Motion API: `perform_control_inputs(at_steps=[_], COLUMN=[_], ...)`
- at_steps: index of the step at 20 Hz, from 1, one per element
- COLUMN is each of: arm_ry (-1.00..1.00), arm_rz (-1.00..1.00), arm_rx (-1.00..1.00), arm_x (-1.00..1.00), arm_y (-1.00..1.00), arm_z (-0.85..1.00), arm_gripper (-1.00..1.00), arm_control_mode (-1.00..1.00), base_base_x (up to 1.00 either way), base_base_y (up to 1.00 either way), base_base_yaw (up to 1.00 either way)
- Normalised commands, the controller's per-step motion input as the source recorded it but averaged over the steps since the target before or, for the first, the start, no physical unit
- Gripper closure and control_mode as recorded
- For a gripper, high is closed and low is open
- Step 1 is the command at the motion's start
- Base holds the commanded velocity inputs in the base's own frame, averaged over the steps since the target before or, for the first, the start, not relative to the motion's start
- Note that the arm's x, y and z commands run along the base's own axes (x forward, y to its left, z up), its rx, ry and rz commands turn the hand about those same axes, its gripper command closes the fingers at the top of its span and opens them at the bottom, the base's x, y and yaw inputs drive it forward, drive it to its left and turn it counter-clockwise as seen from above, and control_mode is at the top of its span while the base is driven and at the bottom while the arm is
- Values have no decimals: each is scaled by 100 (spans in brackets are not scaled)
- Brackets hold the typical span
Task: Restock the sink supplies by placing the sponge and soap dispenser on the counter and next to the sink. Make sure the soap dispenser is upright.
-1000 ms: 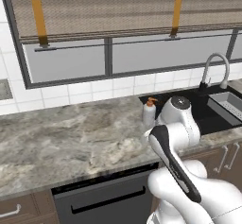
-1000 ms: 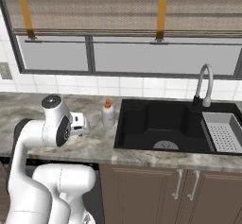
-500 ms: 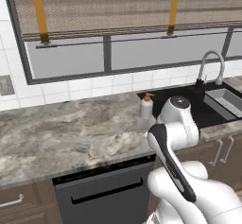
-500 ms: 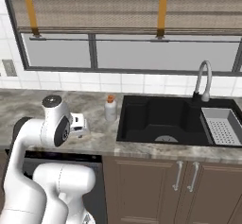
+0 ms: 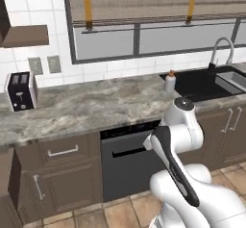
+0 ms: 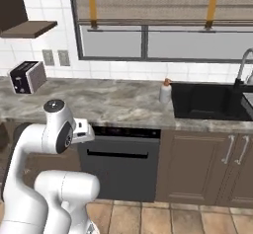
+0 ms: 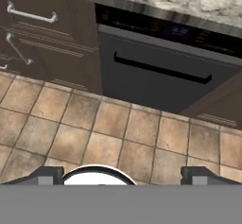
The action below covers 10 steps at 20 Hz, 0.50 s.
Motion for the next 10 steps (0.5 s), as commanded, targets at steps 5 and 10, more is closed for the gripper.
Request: perform_control_inputs(at_steps=[5, 10], arm_ry=[0, 0], arm_rz=[0, 0], arm_rx=[0, 0], arm_x=[0, 0], arm_y=[0, 0], arm_z=[0, 0], arm_gripper=[-100, -100], arm_control_mode=[100, 100], base_base_x=[-69, -17], base_base_y=[100, 100], base_base_yaw=[0, 0])
